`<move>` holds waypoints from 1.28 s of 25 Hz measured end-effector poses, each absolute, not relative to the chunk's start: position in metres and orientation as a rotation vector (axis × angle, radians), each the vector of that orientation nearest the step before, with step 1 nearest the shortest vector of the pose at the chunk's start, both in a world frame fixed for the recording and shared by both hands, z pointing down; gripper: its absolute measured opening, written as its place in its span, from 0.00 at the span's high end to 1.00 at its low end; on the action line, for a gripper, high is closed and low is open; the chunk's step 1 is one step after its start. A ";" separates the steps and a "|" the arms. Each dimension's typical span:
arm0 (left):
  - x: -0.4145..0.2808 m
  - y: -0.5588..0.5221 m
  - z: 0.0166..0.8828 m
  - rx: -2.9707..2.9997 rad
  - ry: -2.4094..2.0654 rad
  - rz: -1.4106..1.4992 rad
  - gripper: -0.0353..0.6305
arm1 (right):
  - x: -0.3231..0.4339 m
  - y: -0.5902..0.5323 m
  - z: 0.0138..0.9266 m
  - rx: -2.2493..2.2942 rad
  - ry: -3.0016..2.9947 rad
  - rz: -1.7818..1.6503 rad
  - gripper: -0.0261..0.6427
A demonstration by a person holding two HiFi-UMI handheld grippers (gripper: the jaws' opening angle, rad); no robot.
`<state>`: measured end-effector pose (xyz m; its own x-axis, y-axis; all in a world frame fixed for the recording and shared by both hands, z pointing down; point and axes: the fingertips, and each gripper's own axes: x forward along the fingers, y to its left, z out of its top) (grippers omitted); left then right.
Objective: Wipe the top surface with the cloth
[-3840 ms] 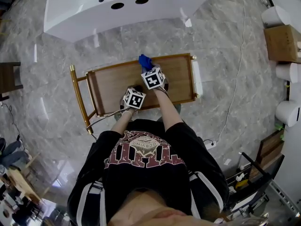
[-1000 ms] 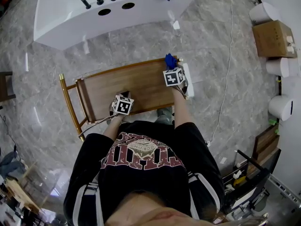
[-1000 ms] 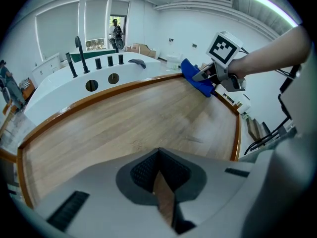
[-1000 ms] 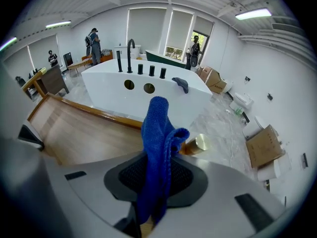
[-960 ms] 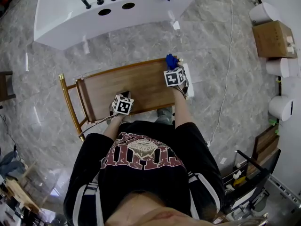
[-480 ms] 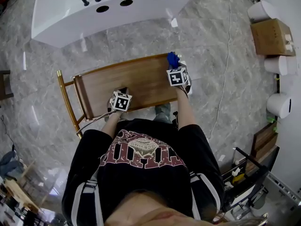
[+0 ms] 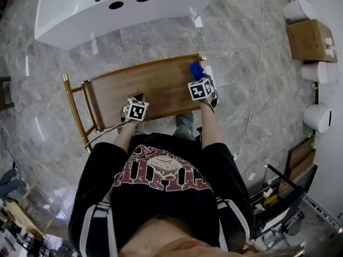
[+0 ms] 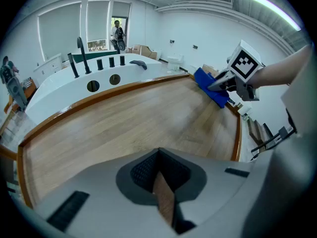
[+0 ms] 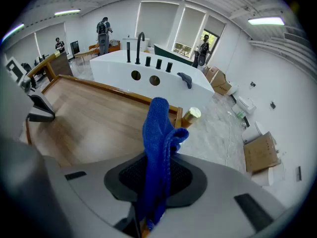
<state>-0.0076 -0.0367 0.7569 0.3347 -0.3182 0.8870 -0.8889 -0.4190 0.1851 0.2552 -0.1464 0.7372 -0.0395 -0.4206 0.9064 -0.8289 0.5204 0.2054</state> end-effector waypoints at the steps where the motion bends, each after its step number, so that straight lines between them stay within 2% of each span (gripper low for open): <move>1: -0.008 -0.037 0.756 1.910 -1.060 1.053 0.88 | 0.255 -0.144 0.737 1.084 -1.662 0.468 0.83; 21: -0.003 -0.036 0.757 1.888 -1.100 1.043 0.88 | 0.266 -0.115 0.740 1.165 -1.643 0.576 0.83; 32: -0.005 -0.036 0.755 1.893 -1.082 1.063 0.88 | 0.227 -0.108 0.740 1.104 -1.688 0.609 0.83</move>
